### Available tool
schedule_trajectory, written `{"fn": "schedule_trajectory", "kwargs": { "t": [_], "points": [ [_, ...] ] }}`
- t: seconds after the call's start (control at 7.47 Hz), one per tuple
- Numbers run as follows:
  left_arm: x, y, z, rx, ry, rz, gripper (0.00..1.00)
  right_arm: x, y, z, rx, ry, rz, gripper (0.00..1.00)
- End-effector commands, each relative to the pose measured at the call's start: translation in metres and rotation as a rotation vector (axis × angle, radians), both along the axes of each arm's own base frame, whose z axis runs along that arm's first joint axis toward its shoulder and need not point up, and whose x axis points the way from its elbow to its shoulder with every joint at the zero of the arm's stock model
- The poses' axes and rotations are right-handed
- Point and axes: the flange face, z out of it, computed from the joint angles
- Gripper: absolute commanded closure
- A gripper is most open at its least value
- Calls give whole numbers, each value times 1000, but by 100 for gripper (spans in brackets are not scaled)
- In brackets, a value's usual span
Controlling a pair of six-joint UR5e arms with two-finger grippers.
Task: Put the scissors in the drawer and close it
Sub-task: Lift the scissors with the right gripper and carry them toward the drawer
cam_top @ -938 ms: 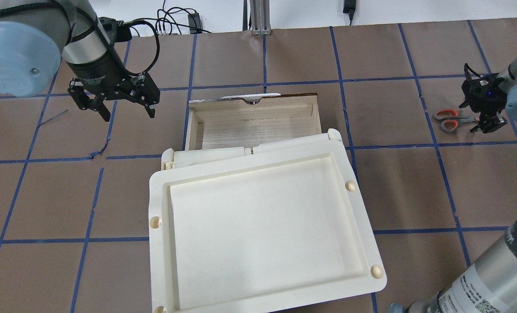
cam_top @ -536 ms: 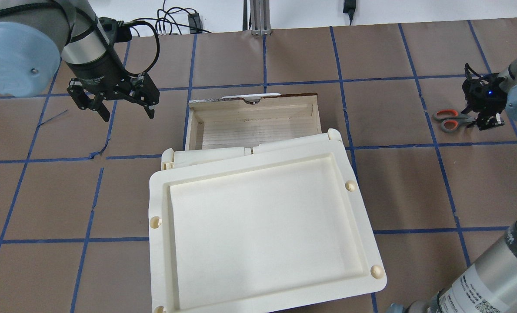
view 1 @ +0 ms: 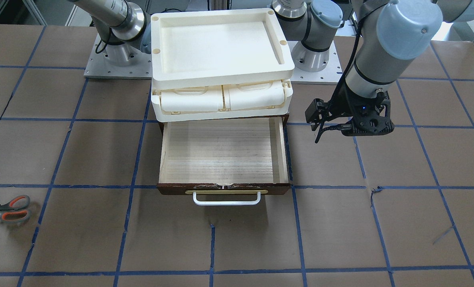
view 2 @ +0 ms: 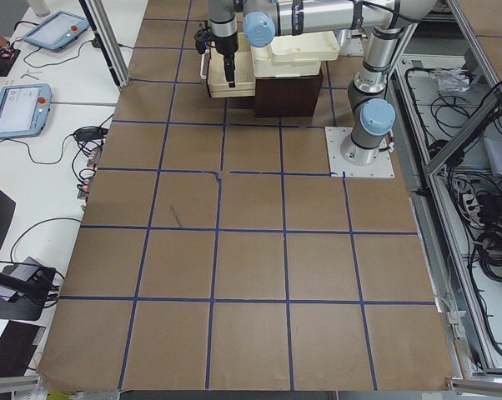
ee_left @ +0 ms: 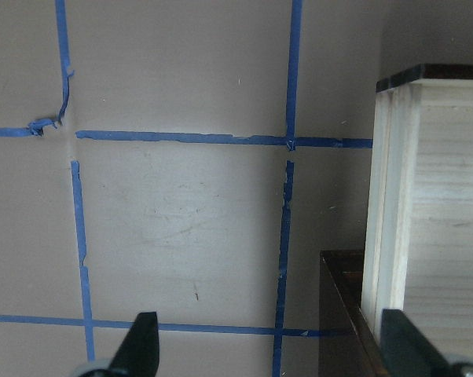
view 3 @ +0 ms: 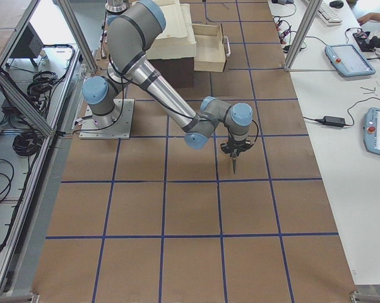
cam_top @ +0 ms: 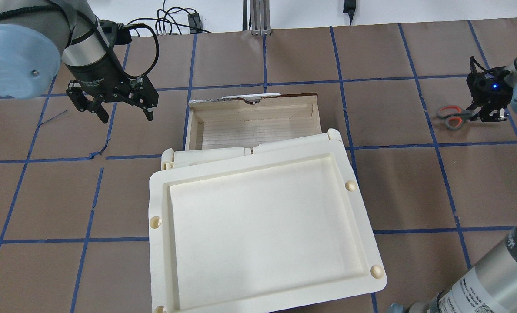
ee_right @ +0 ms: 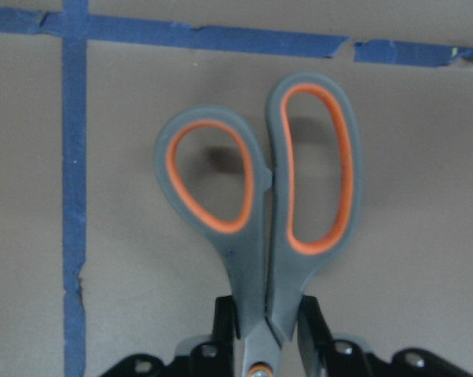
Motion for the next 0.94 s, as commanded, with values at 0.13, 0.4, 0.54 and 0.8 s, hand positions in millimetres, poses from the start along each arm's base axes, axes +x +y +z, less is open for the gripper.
{"fn": "schedule_trajectory", "kwargs": {
  "t": [0.13, 0.4, 0.54, 0.8],
  "points": [
    [0, 1, -3, 5, 6, 1, 0, 32, 6, 77, -39, -6, -74, 100],
    [-1, 1, -3, 5, 11, 2, 0, 102, 14, 143, -72, 3, -15, 100],
    [-2, 2, -3, 7, 12, 0, 0, 130, 20, 164, -77, -10, -37, 100],
    [-3, 3, -3, 7, 11, -3, 0, 183, 22, 189, -53, -64, -71, 100]
  ]
}}
